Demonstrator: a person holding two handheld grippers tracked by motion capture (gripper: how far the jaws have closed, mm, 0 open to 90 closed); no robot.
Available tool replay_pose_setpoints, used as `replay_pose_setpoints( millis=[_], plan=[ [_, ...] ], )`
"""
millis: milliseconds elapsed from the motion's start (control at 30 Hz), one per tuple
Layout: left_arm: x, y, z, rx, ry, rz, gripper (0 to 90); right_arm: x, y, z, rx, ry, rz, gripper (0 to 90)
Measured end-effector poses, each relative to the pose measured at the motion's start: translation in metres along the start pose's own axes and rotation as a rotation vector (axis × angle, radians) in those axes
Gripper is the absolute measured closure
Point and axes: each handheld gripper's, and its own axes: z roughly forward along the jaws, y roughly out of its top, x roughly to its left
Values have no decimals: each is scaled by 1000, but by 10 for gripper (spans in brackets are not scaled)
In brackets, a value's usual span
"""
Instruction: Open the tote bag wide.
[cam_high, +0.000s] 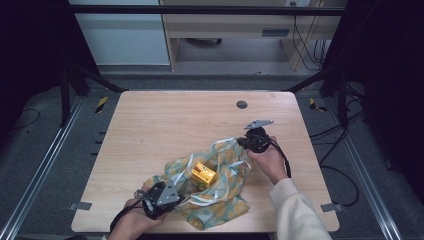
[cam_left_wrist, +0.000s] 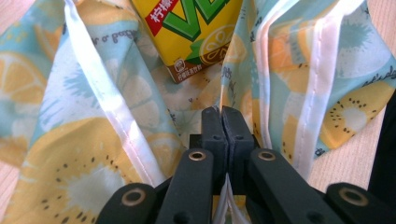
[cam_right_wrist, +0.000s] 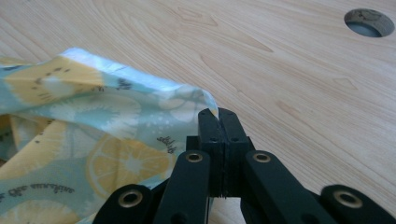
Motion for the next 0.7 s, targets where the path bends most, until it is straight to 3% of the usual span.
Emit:
replay_pose_setpoints(
  millis=[200, 700],
  plan=[
    [-2, 0, -1, 9, -5, 15, 893, -7, -2, 5, 13, -25, -3, 900],
    [-6, -2, 0, 11, -15, 16, 893, -7, -10, 19, 62, -41, -2, 900]
  ],
)
